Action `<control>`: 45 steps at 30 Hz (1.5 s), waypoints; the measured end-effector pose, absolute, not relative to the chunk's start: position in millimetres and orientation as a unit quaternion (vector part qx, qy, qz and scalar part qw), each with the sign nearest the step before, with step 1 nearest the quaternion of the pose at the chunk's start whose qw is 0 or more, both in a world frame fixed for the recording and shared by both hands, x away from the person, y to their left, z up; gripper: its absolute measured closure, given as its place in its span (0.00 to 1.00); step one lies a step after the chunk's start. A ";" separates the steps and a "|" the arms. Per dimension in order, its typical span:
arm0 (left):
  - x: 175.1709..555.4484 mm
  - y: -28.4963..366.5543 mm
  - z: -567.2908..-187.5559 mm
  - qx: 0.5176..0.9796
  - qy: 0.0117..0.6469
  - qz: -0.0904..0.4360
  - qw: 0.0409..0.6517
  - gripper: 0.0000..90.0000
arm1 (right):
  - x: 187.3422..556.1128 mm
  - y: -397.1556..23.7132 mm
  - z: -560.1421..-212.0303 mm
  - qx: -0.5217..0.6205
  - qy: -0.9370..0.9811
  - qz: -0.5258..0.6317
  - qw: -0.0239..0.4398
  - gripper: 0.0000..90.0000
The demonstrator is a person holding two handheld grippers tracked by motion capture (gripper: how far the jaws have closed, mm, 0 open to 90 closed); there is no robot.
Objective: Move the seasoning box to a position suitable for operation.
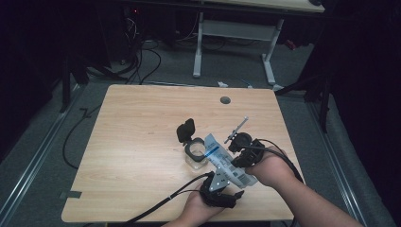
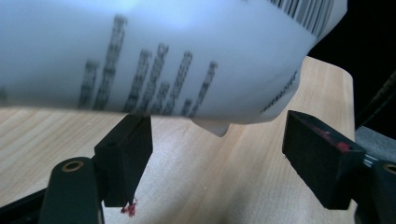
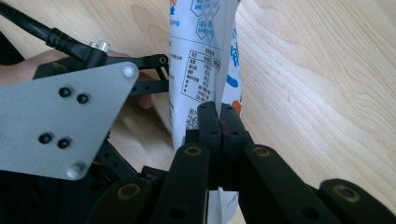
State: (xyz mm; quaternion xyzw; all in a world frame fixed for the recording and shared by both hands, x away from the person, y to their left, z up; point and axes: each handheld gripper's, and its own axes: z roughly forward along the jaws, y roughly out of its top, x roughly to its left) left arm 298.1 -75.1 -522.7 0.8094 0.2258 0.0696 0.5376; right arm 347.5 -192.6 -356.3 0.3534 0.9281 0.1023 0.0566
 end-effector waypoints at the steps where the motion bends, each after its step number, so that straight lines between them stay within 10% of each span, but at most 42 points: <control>1: 298.7 -74.9 -522.7 0.810 0.226 0.070 0.537 0.28 | 347.6 -191.3 -355.9 0.352 0.929 0.102 0.057 1.00; 45: 290.6 -28.7 -504.1 0.783 0.222 0.166 0.557 0.56 | 362.9 -154.4 -343.1 0.379 0.915 0.127 0.063 0.99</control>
